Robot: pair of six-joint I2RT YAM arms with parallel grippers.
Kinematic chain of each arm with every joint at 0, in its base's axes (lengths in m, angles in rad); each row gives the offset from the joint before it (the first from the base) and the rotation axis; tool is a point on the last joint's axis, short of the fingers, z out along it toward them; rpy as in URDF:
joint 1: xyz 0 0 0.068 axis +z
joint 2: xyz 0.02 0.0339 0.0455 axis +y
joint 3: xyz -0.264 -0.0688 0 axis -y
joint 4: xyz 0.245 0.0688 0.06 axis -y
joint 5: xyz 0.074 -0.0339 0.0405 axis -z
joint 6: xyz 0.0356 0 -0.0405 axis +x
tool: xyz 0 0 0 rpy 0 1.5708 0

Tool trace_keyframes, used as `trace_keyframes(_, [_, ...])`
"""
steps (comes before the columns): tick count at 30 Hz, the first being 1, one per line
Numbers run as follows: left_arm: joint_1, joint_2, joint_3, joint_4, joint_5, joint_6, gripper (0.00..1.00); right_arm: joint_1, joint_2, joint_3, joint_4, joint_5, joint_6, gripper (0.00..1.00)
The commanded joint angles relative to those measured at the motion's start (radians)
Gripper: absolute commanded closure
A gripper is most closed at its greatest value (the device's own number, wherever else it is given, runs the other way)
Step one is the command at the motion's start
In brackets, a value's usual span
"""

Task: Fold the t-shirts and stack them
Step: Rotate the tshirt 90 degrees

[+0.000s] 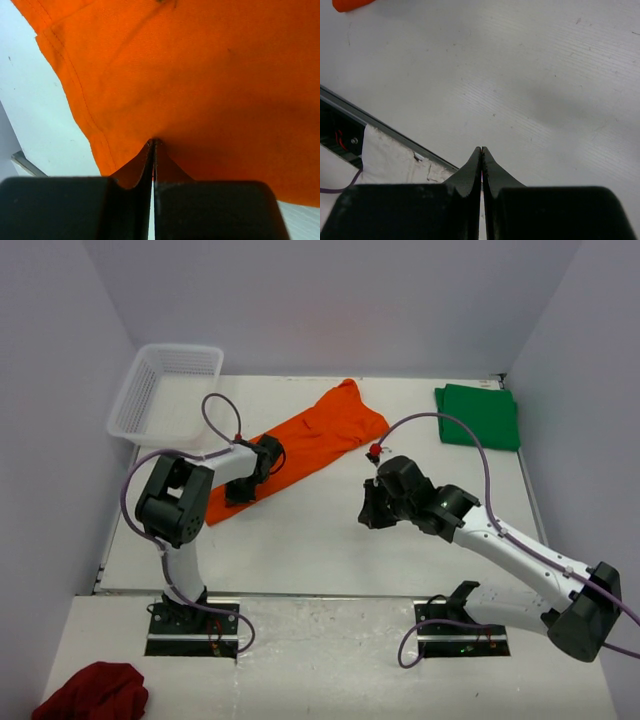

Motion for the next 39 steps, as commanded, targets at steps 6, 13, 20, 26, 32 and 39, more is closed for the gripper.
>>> trace_keyframes(6, [-0.009, 0.049, 0.005, 0.049, 0.053, -0.034, 1.00, 0.004, -0.037, -0.014, 0.001, 0.041, -0.008, 1.00])
trace_keyframes(13, [-0.087, -0.024, -0.111, 0.173, 0.335, -0.037, 1.00, 0.002, 0.001, 0.057, -0.024, 0.086, -0.008, 1.00])
trace_keyframes(20, [-0.270, -0.138, -0.192, 0.299, 0.631, -0.115, 1.00, -0.116, 0.085, 0.177, -0.104, 0.108, -0.026, 1.00])
trace_keyframes(26, [-0.424, -0.132, -0.149, 0.411, 0.834, -0.164, 1.00, -0.234, 0.107, 0.186, -0.104, 0.081, -0.064, 1.00])
trace_keyframes(32, [-0.550, -0.073, -0.126, 0.526, 0.971, -0.221, 1.00, -0.280, 0.072, 0.172, -0.105, 0.072, -0.078, 1.00])
trace_keyframes(39, [-0.639, -0.073, -0.059, 0.619, 1.015, -0.204, 1.00, -0.295, 0.058, 0.181, -0.120, 0.063, -0.084, 1.00])
